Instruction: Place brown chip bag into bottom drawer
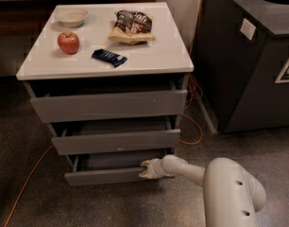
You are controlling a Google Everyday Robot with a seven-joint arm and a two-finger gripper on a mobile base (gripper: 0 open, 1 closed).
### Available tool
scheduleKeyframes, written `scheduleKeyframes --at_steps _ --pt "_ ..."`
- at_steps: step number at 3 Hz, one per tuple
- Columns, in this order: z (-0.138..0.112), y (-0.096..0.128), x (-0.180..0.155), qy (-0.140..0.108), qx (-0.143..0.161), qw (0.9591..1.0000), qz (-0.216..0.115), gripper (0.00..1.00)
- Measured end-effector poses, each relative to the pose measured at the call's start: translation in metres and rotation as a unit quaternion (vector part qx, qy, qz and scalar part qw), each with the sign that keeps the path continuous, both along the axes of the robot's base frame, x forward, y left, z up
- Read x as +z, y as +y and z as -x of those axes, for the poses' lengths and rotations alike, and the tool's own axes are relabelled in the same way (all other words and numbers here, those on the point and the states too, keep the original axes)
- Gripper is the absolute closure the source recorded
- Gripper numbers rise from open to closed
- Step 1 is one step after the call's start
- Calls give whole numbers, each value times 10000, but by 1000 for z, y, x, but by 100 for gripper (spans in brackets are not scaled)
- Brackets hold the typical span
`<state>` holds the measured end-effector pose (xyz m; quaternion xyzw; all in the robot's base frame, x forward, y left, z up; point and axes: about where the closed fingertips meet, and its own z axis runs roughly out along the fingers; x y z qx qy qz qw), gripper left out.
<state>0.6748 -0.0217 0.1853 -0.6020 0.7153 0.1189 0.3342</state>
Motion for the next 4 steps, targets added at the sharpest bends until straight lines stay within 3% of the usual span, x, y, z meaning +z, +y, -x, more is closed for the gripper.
scheduleKeyframes --at_steps 4 --pt "33 13 11 50 11 9998 -173 100"
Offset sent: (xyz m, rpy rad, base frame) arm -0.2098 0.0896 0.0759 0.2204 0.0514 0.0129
